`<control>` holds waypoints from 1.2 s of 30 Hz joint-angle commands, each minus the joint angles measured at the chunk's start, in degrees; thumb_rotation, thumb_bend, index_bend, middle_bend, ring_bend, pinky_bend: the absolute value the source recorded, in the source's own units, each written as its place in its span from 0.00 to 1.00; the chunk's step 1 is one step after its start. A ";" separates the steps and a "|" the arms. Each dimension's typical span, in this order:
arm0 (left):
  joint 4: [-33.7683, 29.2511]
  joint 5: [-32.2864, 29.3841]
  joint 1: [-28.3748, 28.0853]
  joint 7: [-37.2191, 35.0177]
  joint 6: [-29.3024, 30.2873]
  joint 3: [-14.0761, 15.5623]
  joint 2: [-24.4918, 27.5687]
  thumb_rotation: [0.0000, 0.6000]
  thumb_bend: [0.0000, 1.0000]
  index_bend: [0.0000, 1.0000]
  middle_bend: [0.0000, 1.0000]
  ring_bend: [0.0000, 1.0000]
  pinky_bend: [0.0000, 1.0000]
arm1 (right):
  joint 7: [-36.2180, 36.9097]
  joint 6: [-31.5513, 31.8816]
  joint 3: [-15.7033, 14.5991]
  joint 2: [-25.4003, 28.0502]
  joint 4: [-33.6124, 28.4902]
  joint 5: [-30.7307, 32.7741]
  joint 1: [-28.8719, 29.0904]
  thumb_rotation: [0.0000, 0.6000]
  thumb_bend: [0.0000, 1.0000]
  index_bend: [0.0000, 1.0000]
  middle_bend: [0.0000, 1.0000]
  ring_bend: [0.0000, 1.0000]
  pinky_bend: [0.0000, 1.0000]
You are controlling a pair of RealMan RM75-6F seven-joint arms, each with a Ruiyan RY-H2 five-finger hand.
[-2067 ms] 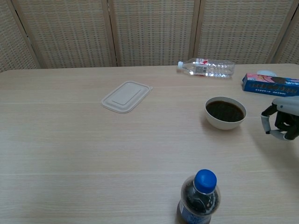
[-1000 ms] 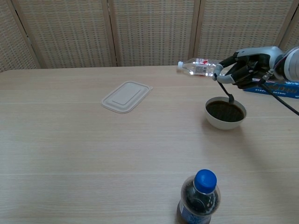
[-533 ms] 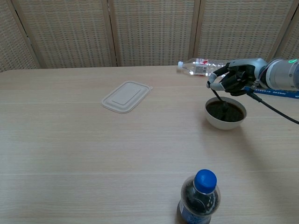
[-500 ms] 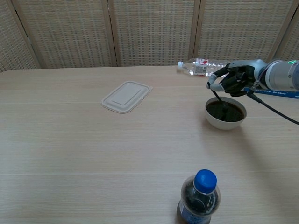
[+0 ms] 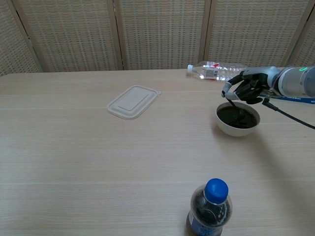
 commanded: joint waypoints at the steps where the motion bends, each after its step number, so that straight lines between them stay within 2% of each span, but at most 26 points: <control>1: 0.13 -0.18 0.15 -0.08 -0.02 0.03 0.01 1.00 0.37 0.02 0.00 0.00 0.00 | -0.11 -0.53 0.21 -0.83 0.80 -0.34 0.66 1.00 0.77 0.69 0.98 0.96 0.98; 10: 0.72 -0.44 0.27 -0.65 -0.28 0.02 -0.23 1.00 0.37 0.02 0.00 0.00 0.00 | -0.62 -0.69 -0.04 -0.44 -2.01 -1.88 0.72 1.00 0.77 0.69 0.98 0.96 0.98; 20: 1.00 -0.19 -0.05 -0.86 -0.60 -0.09 -0.46 1.00 0.37 0.02 0.00 0.00 0.00 | -1.32 -0.10 -1.54 2.64 -6.34 -3.39 -1.21 1.00 0.77 0.69 0.98 0.96 0.98; 25: 0.69 -0.05 -0.09 -0.54 -0.61 -0.04 -0.47 1.00 0.37 0.02 0.00 0.00 0.00 | -1.14 -0.85 -1.95 3.40 -4.96 -3.23 -1.55 1.00 0.77 0.70 0.98 0.96 0.98; 36: -0.43 -0.08 0.14 0.01 -0.40 0.09 0.04 1.00 0.37 0.02 0.00 0.00 0.00 | -0.25 -2.97 -0.40 1.53 0.28 -3.38 1.06 1.00 0.77 0.70 0.98 0.96 0.98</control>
